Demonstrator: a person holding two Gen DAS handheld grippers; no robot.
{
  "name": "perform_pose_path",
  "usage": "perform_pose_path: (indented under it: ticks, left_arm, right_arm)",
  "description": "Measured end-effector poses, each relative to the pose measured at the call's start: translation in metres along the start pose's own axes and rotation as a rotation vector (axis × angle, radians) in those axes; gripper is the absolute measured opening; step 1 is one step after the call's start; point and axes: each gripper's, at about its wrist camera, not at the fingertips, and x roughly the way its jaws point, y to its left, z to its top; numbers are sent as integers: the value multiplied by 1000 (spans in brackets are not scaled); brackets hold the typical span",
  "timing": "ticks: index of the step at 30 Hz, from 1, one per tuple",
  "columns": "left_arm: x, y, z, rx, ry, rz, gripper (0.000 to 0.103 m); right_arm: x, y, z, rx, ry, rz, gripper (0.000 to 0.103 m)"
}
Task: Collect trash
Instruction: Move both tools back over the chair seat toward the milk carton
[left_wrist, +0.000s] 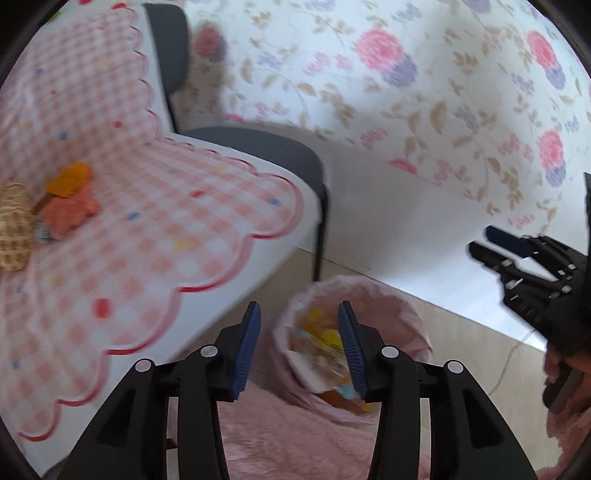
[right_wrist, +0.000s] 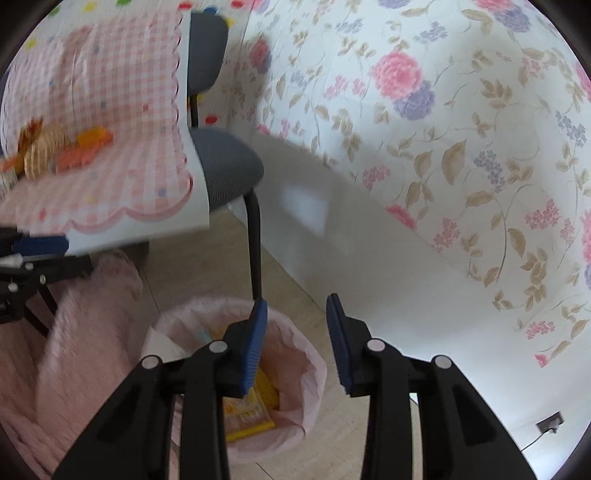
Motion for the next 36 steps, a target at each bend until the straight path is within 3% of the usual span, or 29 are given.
perform_pose_path:
  ticks: [7, 9, 12, 17, 21, 26, 30, 32, 36]
  left_arm:
    - [-52, 41, 0, -94, -83, 105, 51]
    - [-67, 53, -3, -119, -103, 140, 52]
    - [-89, 75, -11, -166, -129, 211, 63]
    - [-115, 113, -24, -252, -155, 318, 64]
    - [-131, 148, -36, -331, -167, 395, 65]
    - [-146, 189, -44, -405, -172, 482, 68]
    - [-152, 221, -43, -451, -183, 537, 69]
    - [-155, 233, -44, -475, -199, 560, 80]
    - [-146, 260, -44, -512, -175, 607, 80]
  right_arm:
    - [-32, 11, 47, 74, -136, 244, 33]
    - [-35, 27, 59, 51, -148, 310, 33]
    - [-32, 56, 75, 0, -145, 400, 35]
    - [-24, 117, 96, -113, -135, 504, 39]
    - [-20, 158, 106, -171, -139, 560, 47]
    - [0, 195, 121, -206, -118, 586, 48]
    - [21, 208, 131, -175, -68, 627, 50]
    - [30, 215, 135, -171, -52, 639, 51]
    - [41, 228, 141, -182, -48, 658, 51]
